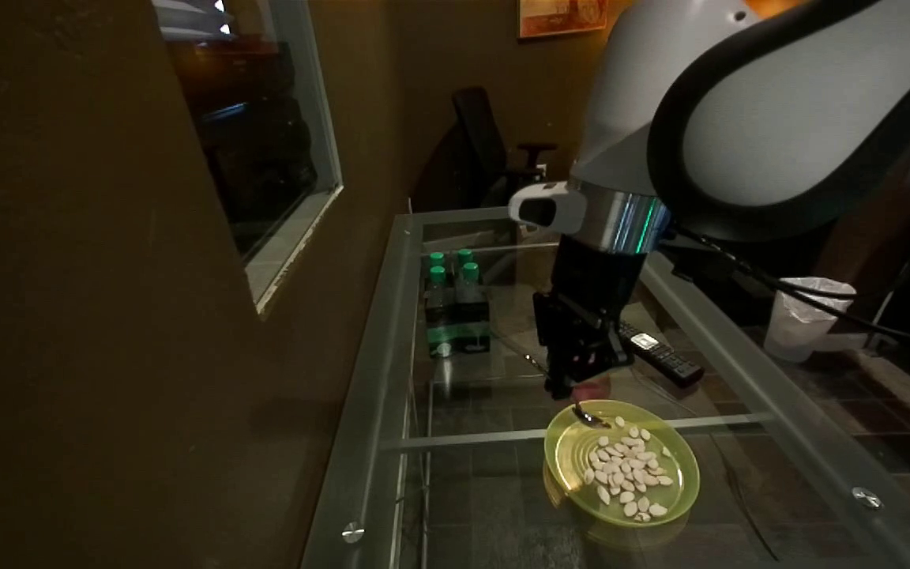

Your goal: Pick up the spoon and scoop some of the contents from the green plate and pour them in the red bowl

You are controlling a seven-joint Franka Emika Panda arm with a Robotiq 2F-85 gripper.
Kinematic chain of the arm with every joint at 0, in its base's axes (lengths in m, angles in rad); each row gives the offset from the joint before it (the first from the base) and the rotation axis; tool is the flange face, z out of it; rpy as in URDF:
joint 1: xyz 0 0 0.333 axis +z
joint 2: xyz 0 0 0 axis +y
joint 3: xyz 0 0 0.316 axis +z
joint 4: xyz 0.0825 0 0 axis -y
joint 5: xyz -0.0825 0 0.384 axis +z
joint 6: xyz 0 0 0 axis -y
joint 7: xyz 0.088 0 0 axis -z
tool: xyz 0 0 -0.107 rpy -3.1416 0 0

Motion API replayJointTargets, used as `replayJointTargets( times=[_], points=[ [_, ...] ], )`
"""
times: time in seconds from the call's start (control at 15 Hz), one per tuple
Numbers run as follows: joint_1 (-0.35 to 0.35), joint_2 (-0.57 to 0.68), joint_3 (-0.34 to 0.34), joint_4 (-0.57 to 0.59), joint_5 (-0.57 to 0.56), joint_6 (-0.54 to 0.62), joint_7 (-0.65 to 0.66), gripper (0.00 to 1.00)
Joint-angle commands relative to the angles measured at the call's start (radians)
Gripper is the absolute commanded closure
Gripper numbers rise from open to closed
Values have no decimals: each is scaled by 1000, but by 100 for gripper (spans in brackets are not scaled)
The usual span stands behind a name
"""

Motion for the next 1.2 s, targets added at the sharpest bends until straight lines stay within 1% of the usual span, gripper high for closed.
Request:
replayJointTargets(
  times=[0.0, 0.13, 0.4, 0.6, 0.8, 1.13],
  points=[
    [26, 71, 1, 40, 0, -6, -24, 98],
    [23, 83, 14, 45, 24, 9, -45, 98],
    [19, 110, 12, 70, 8, -1, -13, 98],
    [18, 133, 18, 84, 25, 0, -2, 98],
    [18, 156, 29, 90, 51, 16, 17, 98],
    [6, 189, 55, 105, 119, 27, 12, 98]
  ],
)
